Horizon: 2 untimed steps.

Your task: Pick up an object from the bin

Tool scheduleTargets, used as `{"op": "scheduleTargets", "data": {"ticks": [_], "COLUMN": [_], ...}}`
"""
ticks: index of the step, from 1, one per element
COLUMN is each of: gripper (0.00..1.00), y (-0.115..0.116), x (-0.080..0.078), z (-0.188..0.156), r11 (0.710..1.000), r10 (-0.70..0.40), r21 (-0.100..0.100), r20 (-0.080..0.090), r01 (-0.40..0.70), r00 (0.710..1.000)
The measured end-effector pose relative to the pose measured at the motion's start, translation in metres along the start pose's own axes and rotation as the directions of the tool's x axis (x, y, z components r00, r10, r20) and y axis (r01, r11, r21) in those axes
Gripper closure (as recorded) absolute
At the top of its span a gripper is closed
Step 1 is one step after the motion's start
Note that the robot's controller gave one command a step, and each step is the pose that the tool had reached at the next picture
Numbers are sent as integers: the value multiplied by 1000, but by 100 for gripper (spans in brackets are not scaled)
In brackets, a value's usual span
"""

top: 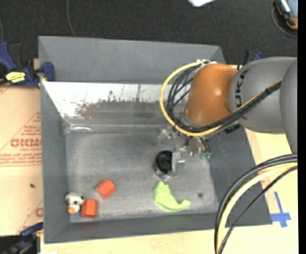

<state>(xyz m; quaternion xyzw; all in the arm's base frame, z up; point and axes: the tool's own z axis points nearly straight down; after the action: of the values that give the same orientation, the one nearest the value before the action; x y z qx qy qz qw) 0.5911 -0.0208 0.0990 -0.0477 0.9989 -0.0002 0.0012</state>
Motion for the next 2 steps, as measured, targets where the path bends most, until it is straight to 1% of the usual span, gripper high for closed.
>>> {"op": "scheduleTargets", "data": {"ticks": [1, 2], "gripper": [0, 100], "y": [-4, 3], "x": [-8, 6], "z": [26, 28], "r11": [883, 987], "r10": [-469, 161], "r21": [7, 0], "r20": [5, 1], "r01": [469, -161], "r00": [883, 987]}}
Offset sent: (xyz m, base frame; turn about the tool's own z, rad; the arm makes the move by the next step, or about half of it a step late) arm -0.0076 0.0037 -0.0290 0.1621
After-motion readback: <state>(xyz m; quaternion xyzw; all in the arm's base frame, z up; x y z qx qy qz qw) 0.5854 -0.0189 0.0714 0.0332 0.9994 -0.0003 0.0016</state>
